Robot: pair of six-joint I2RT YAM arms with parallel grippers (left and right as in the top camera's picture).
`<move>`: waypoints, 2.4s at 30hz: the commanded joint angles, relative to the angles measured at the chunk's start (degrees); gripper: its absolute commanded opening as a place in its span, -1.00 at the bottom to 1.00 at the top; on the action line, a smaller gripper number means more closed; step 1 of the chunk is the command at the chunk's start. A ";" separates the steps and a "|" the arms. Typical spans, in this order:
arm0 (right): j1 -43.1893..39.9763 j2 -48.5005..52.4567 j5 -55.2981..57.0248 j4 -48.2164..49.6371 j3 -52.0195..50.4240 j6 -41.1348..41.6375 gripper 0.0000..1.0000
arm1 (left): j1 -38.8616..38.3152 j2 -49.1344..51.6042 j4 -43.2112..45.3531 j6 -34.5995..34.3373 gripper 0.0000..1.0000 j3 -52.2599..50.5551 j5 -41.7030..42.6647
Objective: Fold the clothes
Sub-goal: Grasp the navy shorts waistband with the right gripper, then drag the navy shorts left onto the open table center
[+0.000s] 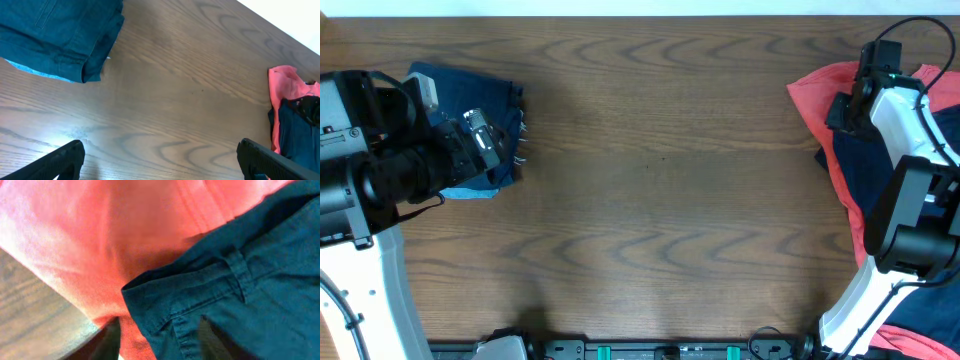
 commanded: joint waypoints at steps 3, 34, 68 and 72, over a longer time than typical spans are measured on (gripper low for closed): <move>-0.85 3.80 -5.84 0.79 -0.63 -0.70 0.23 | 0.28 0.28 -0.15 0.76 0.96 0.68 -0.07; -11.65 -7.65 -22.18 -0.42 -0.28 0.76 -0.97 | 0.31 -0.28 0.07 0.76 0.96 0.70 -0.07; 44.65 -32.52 -14.51 -5.95 7.93 4.24 0.54 | 0.26 -9.79 5.60 0.76 0.96 8.20 -5.75; 38.45 -36.11 -14.56 -7.21 8.46 4.44 0.49 | -1.31 -6.27 3.89 1.95 0.96 7.98 -0.81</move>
